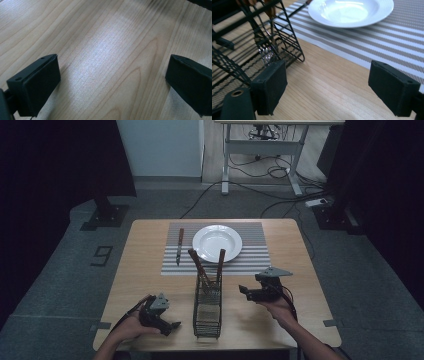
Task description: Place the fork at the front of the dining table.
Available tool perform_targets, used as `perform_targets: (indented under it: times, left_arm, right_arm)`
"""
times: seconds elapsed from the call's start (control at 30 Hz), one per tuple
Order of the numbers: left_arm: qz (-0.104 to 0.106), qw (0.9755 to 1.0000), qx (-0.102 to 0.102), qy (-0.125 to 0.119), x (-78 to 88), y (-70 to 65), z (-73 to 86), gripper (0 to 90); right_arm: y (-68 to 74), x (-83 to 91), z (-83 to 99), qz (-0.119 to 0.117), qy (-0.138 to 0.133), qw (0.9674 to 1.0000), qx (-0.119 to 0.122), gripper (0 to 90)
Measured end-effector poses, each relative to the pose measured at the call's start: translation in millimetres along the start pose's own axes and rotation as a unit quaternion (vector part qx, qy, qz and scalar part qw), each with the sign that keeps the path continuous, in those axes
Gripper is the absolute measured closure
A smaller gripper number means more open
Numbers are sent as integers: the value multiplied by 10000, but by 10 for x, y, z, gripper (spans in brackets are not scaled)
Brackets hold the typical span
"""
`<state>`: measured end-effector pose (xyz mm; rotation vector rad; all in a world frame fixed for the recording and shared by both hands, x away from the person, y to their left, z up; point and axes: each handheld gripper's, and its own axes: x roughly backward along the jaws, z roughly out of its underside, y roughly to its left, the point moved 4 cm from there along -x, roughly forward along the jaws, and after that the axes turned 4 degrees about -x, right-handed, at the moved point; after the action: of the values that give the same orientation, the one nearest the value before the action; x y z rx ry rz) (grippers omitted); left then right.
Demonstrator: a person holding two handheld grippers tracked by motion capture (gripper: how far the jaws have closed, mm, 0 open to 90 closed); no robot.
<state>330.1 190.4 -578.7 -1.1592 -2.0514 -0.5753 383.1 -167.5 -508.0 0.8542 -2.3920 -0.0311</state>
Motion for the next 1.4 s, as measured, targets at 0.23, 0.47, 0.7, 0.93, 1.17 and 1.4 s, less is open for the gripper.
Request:
perform_targets:
  times: [0.23,0.47,0.7,0.93,1.17,1.4]
  left_arm:
    - [3,10000,-3,0,0,0,0,0]
    - [3,10000,-6,4,1,0,0,0]
    - [0,10000,-2,3,1,-1,1,0]
    - [-14,10000,11,-2,3,-4,3,0]
    - [-13,10000,11,-4,4,-5,5,0]
    - [-13,10000,12,-4,4,-5,6,0]
  right_arm:
    - [88,79,-124,-172,-120,9998,41,190]
    - [165,102,-215,-260,-122,9995,152,214]
    - [223,115,-267,-303,-140,9992,227,213]
    - [293,103,-434,-389,-246,9986,263,211]
    - [324,64,-513,-416,-292,9982,319,217]
    - [348,19,-604,-469,-331,9977,352,231]
